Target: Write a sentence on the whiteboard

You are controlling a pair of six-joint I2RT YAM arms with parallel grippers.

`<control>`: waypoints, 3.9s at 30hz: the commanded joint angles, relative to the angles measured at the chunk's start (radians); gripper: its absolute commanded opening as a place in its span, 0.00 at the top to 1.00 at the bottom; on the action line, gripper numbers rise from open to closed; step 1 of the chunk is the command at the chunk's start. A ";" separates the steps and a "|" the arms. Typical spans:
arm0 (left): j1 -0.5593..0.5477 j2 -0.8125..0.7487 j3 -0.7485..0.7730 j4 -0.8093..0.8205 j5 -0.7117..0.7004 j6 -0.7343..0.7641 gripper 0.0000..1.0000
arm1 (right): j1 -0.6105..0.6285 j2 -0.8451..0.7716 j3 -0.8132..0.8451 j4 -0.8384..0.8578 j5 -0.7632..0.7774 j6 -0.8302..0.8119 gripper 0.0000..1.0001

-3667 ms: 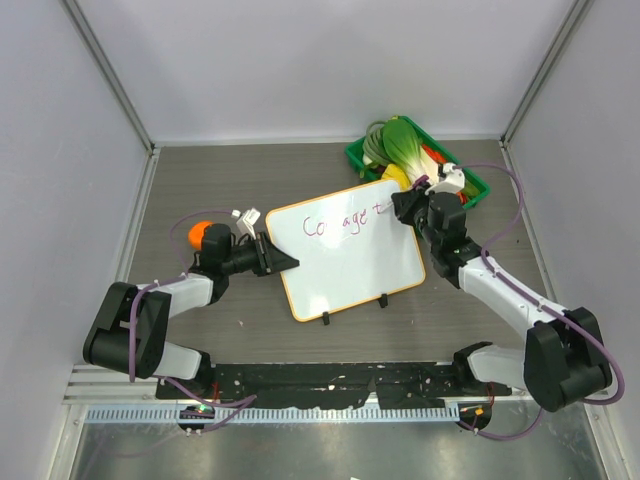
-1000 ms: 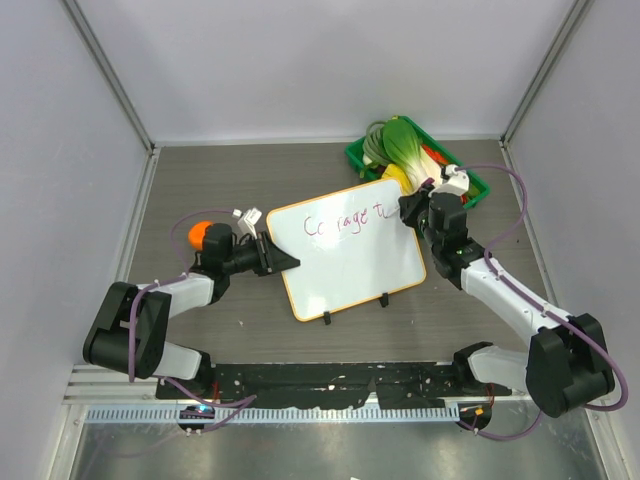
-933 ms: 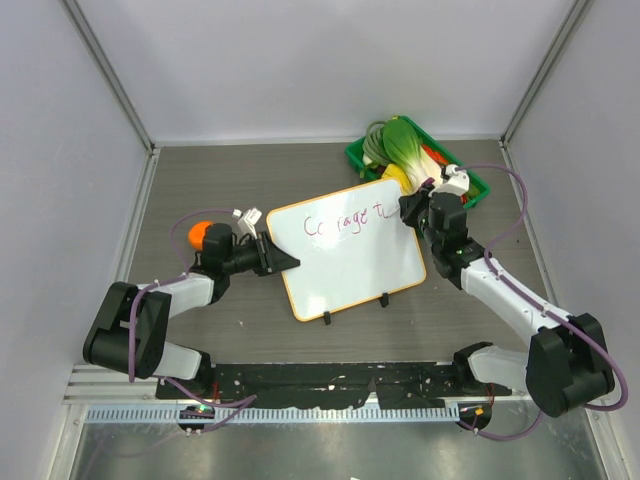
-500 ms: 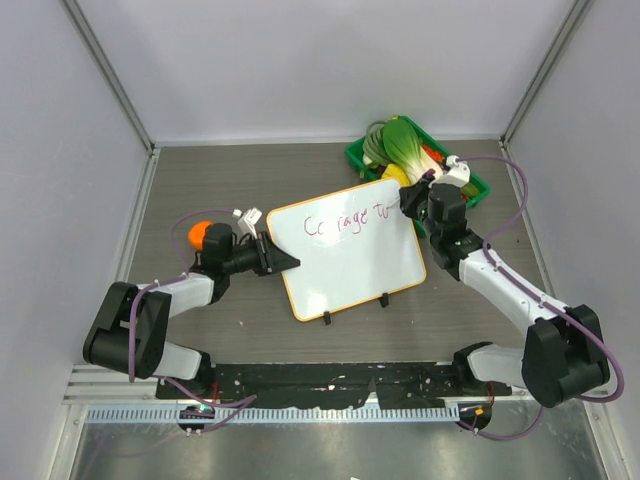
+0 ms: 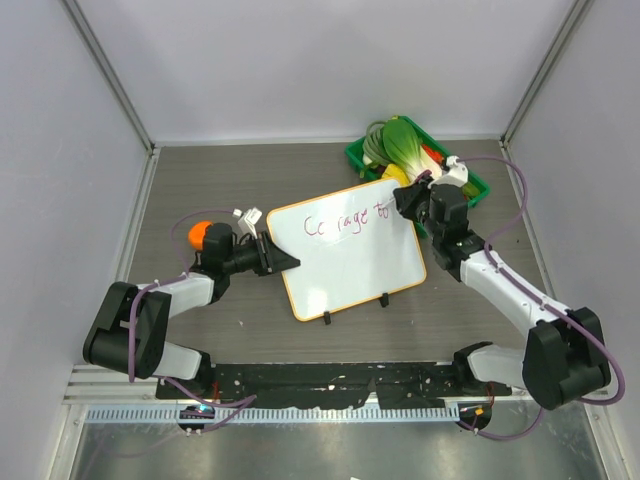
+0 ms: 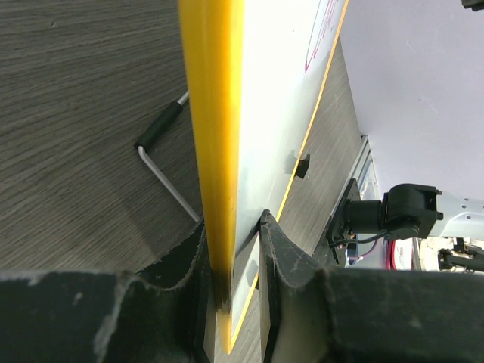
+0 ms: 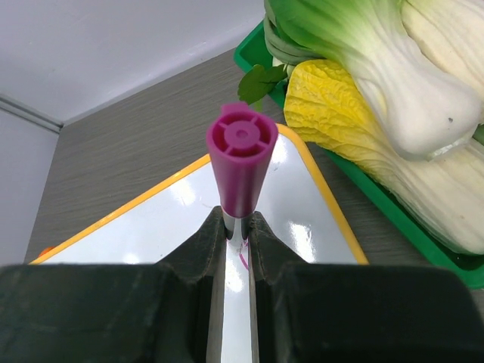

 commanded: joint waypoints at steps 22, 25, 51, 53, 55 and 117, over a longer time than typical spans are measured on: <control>-0.009 0.030 -0.017 -0.136 -0.186 0.140 1.00 | -0.008 -0.297 -0.134 0.065 -0.086 -0.047 0.99; -0.007 0.033 -0.014 -0.137 -0.184 0.140 1.00 | -0.005 -0.286 -0.130 0.053 -0.104 -0.053 0.99; -0.009 0.038 -0.011 -0.140 -0.187 0.142 1.00 | 0.580 0.013 -0.070 0.237 0.167 -0.182 0.99; -0.007 0.041 -0.009 -0.139 -0.186 0.142 1.00 | 0.584 0.024 -0.075 0.254 0.167 -0.174 0.99; -0.009 0.039 -0.011 -0.140 -0.183 0.142 1.00 | 0.585 0.032 -0.078 0.269 0.167 -0.170 0.99; -0.009 0.042 -0.011 -0.137 -0.178 0.142 1.00 | 0.532 0.121 -0.098 0.288 0.077 -0.159 0.99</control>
